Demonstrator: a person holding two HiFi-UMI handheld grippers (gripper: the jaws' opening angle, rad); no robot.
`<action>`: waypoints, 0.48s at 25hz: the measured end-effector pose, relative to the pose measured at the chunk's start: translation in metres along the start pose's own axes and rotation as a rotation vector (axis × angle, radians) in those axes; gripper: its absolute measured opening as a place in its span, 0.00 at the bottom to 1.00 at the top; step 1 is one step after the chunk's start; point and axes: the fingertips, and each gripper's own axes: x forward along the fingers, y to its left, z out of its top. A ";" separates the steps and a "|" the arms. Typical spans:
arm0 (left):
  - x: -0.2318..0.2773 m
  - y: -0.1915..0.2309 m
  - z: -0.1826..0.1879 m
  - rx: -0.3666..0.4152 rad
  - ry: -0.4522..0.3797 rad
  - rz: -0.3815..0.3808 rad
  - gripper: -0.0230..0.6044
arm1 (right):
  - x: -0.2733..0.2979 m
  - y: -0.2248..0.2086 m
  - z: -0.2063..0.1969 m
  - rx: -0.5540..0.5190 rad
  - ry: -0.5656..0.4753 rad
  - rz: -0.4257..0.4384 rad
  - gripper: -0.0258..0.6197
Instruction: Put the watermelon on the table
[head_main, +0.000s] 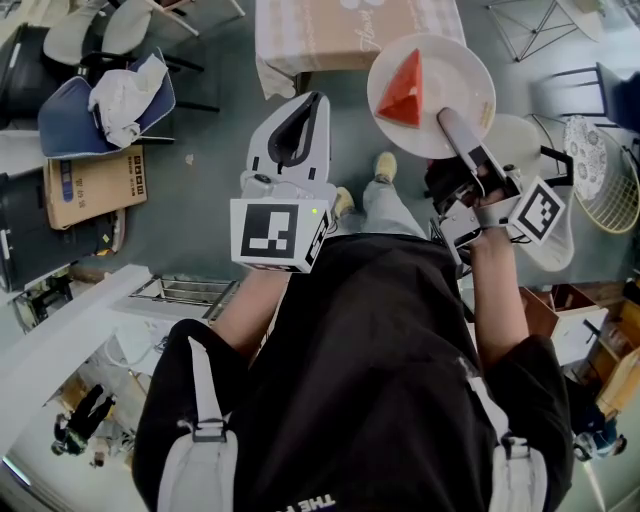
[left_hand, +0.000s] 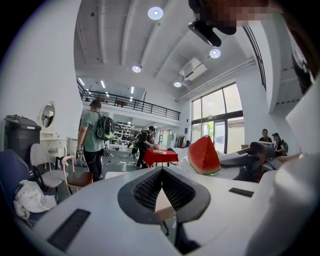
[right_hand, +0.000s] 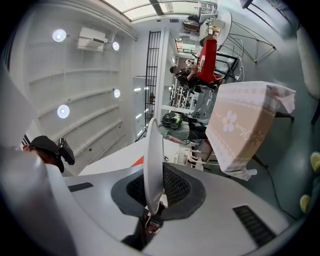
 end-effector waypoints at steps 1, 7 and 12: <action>0.000 0.000 0.000 0.000 0.000 0.001 0.04 | 0.000 0.000 0.000 -0.002 0.001 0.000 0.08; 0.005 -0.005 0.000 0.010 -0.004 0.018 0.04 | 0.000 -0.003 0.009 -0.004 0.017 0.017 0.08; 0.020 0.002 0.007 0.011 -0.003 0.050 0.04 | 0.016 -0.009 0.026 0.001 0.040 0.032 0.08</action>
